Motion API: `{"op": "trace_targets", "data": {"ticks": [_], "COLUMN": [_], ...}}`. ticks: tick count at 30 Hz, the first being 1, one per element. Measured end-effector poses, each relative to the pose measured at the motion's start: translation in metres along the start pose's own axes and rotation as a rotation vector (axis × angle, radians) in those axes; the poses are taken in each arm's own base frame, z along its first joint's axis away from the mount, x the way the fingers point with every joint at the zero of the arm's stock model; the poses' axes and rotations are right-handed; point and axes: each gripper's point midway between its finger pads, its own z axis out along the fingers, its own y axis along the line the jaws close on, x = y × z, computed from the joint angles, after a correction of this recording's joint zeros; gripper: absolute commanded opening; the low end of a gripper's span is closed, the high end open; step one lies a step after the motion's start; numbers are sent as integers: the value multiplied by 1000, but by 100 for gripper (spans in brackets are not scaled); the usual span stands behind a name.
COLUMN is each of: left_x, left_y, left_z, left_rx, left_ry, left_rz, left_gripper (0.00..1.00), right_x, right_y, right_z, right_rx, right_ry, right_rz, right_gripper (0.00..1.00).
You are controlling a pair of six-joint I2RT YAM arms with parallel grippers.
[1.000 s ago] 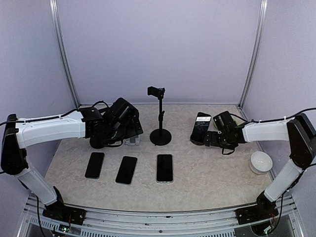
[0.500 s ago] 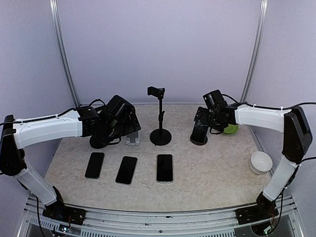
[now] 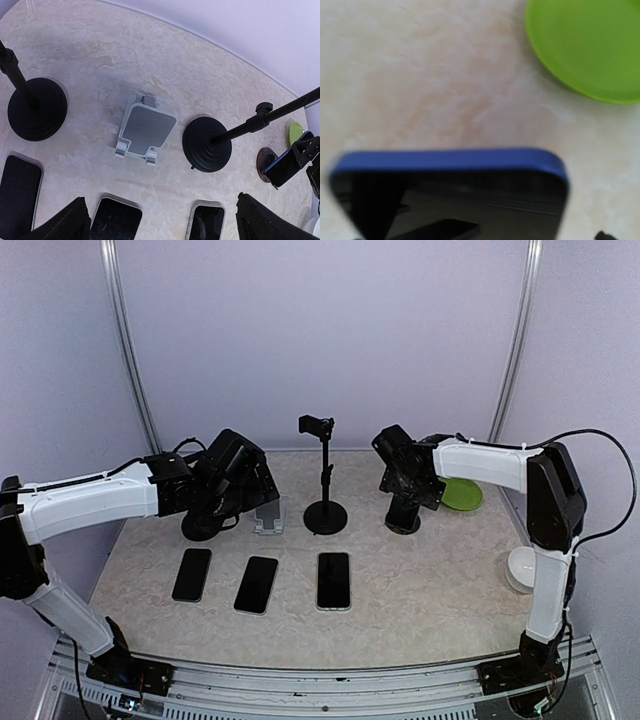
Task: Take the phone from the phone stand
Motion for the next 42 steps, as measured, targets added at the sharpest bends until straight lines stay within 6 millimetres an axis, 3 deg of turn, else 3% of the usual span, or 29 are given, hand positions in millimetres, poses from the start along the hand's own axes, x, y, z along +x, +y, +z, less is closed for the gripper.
{"op": "trace_targets", "data": {"ticks": [13, 18, 24, 34, 42], "left_x": [-1, -1, -1, -7, -10], "left_y": [1, 5, 13, 21, 24], "left_z": [0, 2, 3, 1, 2], "left_rx": [-2, -12, -28, -36, -41], "left_ry": [-2, -1, -1, -10, -13], "left_rz": [-3, -4, -6, -19, -19], "left_gripper": [99, 99, 99, 99, 99], "right_x": [28, 40, 52, 59, 61], "right_y": [-7, -7, -1, 10, 36], "right_z": [20, 29, 41, 33, 32], "right_rx": [76, 80, 13, -193, -396], "right_ry": [34, 59, 62, 71, 87], "right_rz": [-9, -35, -101, -212, -389], "right_gripper": [100, 91, 84, 69, 64]}}
